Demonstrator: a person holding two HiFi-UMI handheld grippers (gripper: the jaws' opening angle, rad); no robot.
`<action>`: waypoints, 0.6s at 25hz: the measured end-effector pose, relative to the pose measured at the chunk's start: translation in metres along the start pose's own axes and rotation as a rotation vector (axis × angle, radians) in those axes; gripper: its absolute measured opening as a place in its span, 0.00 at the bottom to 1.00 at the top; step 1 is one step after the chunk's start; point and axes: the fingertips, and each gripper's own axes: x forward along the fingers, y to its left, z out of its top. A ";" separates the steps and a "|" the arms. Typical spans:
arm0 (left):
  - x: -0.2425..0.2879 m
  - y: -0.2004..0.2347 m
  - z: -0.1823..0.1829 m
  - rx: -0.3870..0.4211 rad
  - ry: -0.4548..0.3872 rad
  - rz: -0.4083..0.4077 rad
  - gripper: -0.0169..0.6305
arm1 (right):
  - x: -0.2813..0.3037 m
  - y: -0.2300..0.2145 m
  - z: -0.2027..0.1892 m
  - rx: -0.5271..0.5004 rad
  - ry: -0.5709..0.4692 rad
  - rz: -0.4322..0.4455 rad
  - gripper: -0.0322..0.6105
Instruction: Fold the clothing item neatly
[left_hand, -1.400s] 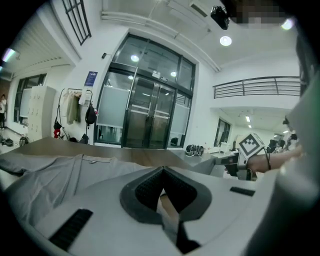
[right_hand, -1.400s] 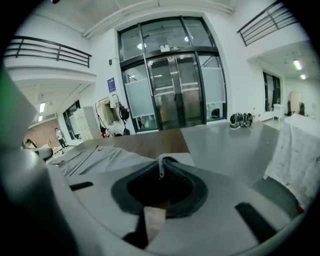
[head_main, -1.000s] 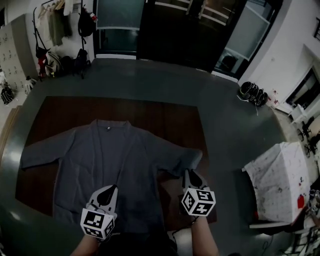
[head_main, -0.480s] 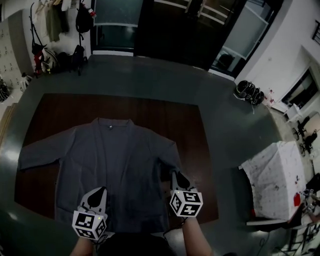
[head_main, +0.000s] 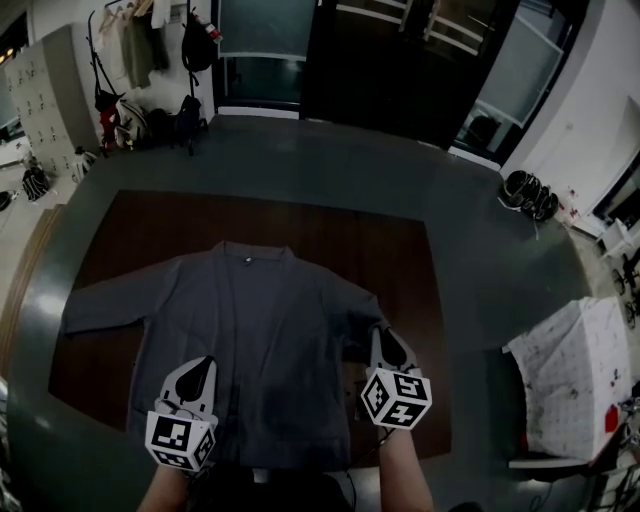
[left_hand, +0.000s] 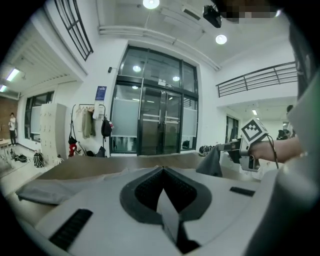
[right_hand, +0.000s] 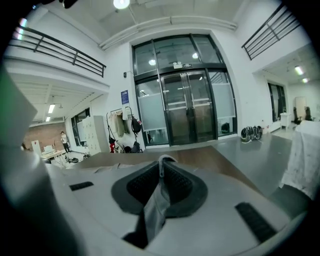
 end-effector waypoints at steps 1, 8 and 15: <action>-0.003 0.008 0.004 0.002 -0.009 0.005 0.04 | 0.001 0.008 0.007 -0.006 -0.011 0.008 0.08; -0.015 0.088 -0.002 -0.009 -0.011 -0.013 0.04 | 0.015 0.095 0.038 -0.075 -0.089 0.019 0.08; -0.020 0.147 -0.020 0.026 0.037 -0.107 0.04 | 0.043 0.200 0.025 -0.096 -0.080 0.010 0.08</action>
